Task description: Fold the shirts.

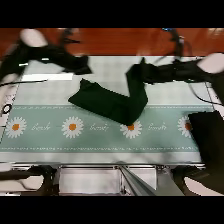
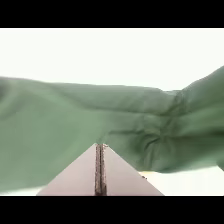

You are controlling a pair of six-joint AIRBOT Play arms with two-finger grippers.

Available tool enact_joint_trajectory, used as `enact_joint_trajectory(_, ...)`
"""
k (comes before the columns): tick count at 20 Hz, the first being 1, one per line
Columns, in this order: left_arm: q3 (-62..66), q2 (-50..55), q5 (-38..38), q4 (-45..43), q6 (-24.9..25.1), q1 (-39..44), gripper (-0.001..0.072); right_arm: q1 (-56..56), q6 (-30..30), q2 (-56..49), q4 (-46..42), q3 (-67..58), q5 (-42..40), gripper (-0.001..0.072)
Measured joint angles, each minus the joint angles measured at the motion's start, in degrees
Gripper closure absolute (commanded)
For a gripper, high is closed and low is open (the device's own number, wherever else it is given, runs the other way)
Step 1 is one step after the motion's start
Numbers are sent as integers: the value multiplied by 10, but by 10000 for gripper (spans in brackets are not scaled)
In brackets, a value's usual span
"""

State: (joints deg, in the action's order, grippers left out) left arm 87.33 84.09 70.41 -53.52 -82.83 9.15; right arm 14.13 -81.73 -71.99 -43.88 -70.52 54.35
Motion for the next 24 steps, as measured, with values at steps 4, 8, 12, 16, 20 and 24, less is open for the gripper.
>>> enact_joint_trajectory(4,-168,-198,-13,-9,40,-114,685,80,-2,-155,44,-118,-47,693)
enact_joint_trajectory(8,-298,-333,-32,-13,55,-178,685,128,-8,-280,70,-207,-61,693)
enact_joint_trajectory(12,-371,-381,-41,-13,61,-198,686,155,-14,-363,100,-260,-76,596)
enact_joint_trajectory(16,-418,-384,-62,-12,63,-203,685,181,-2,-415,154,-290,-80,295)
enact_joint_trajectory(20,-441,-356,-89,2,63,-205,686,180,7,-427,186,-298,-41,296)
enact_joint_trajectory(24,-431,-343,-98,22,63,-221,685,121,-4,-375,140,-301,108,300)
